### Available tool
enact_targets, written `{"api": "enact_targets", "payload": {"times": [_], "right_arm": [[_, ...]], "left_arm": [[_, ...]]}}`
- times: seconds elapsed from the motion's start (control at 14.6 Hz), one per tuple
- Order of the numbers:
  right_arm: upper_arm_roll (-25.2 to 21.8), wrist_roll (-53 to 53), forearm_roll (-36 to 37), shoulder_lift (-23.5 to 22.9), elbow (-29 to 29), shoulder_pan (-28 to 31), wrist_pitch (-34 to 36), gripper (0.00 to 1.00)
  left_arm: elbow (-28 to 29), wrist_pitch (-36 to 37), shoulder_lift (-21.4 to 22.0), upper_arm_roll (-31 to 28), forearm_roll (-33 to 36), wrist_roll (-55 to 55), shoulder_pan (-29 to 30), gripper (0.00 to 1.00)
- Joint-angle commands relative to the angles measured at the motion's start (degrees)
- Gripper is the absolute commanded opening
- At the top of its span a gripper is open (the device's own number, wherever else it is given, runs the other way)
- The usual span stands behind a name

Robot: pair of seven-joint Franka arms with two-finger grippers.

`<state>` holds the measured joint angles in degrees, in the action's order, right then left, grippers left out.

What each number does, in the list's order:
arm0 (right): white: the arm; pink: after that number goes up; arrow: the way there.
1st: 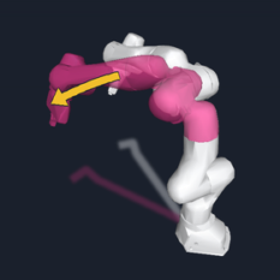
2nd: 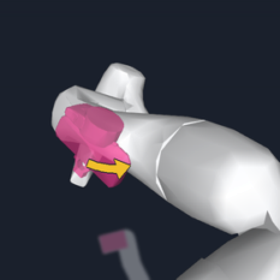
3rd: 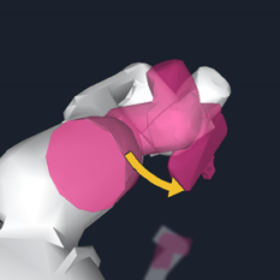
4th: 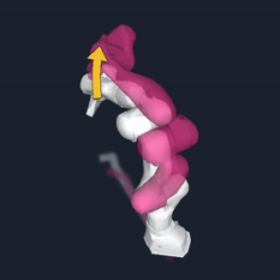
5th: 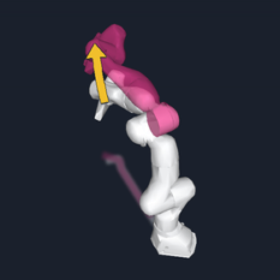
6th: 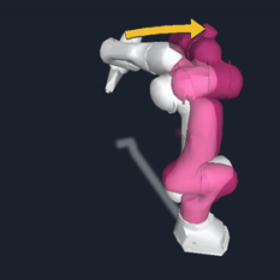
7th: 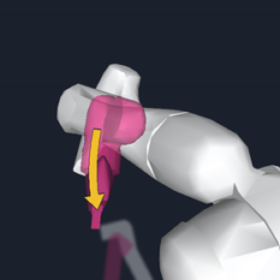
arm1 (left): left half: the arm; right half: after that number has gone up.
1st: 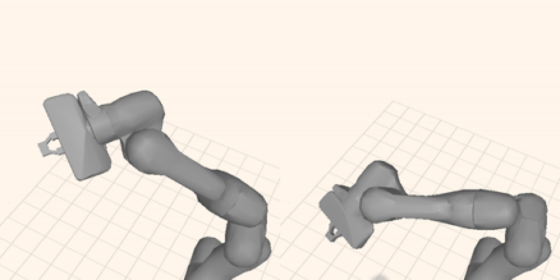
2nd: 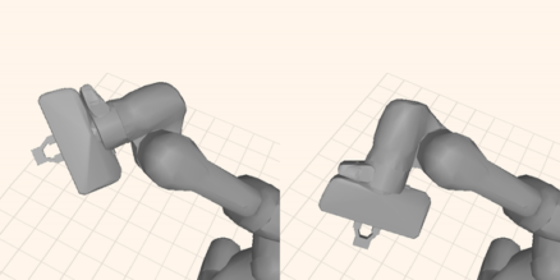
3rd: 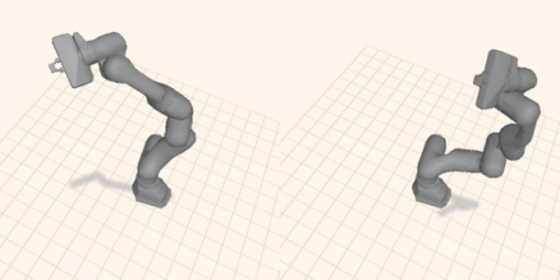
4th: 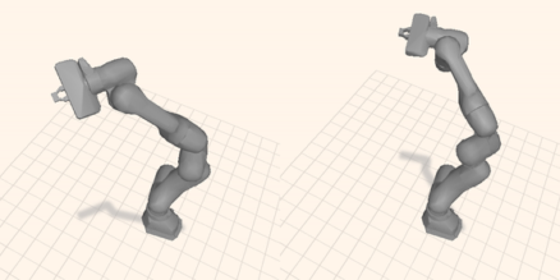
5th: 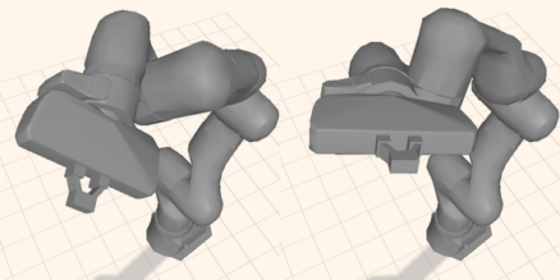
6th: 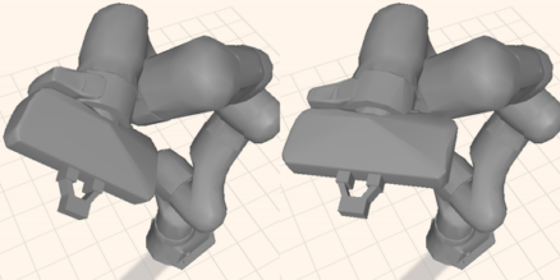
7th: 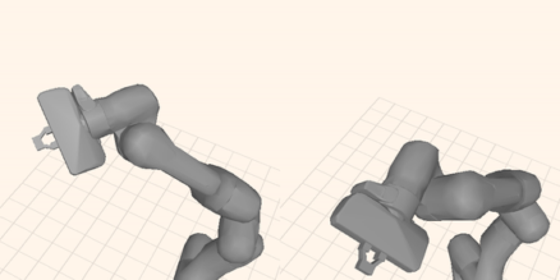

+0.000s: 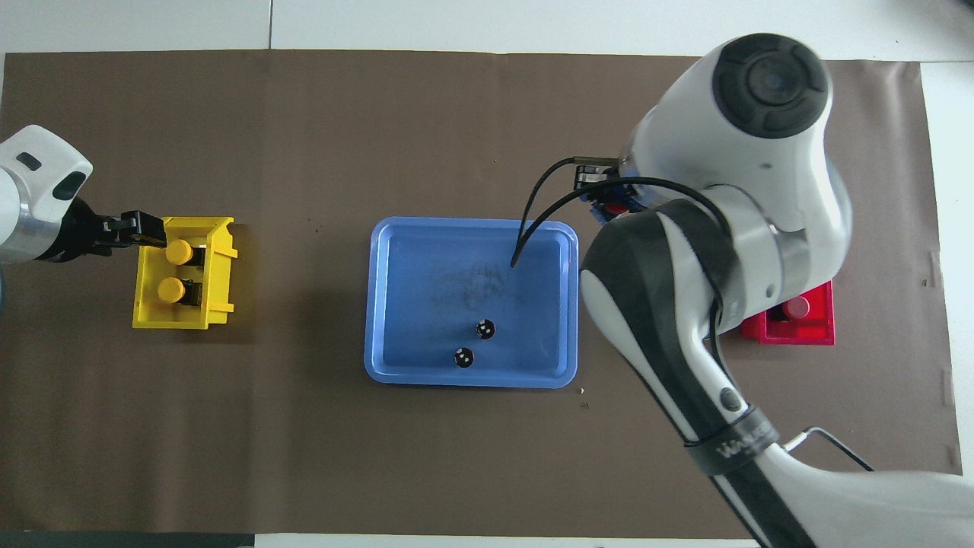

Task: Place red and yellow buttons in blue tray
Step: 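Carry the red button into the blue tray while the left gripper reaches yellow holder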

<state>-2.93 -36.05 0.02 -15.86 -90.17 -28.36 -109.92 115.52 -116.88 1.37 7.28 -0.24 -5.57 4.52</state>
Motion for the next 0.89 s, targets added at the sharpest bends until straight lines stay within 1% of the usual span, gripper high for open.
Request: {"api": "enact_targets", "payload": {"times": [0.0, 0.14, 0.2, 0.34, 0.41, 0.55, 0.75, 0.82], "right_arm": [[-0.50, -6.73, -0.99, -4.96, 1.32, -3.96, -4.06, 0.19], [-0.50, -8.76, -0.73, -5.59, -0.87, -6.17, -5.65, 0.20], [-0.50, -9.81, -0.72, -5.85, -1.58, -7.05, -7.31, 0.20], [-0.50, -12.01, -0.37, -8.30, -1.77, -8.72, -10.13, 0.21], [-0.50, -12.54, -0.37, -8.66, -1.85, -9.42, -10.66, 0.21], [-0.50, -12.72, -0.29, -8.49, -3.08, -9.43, -11.10, 0.22], [-0.50, -13.95, -0.20, -8.75, -5.63, -10.92, -14.88, 0.25], [-0.59, -13.96, -0.20, -8.75, -6.24, -10.84, -15.24, 0.28]], "left_arm": [[3.12, -7.02, -1.89, 0.28, 0.85, -0.06, 0.32, 0.70], [3.30, -8.10, -3.56, 0.28, 0.85, 0.73, 0.40, 0.65], [3.30, -8.36, -4.18, 0.28, 0.85, 1.34, 0.58, 0.64], [3.57, -10.38, -5.23, 0.28, 0.85, 1.79, 0.67, 0.64], [3.83, -10.65, -5.67, 0.28, 0.85, 1.88, 0.67, 0.64], [4.36, -11.52, -6.11, 0.19, 0.85, 2.75, 0.75, 0.64], [4.53, -11.97, -6.47, 0.19, 0.85, 3.28, 1.98, 0.64], [4.53, -12.06, -6.47, 0.19, 0.85, 3.46, 2.16, 0.64]]}}
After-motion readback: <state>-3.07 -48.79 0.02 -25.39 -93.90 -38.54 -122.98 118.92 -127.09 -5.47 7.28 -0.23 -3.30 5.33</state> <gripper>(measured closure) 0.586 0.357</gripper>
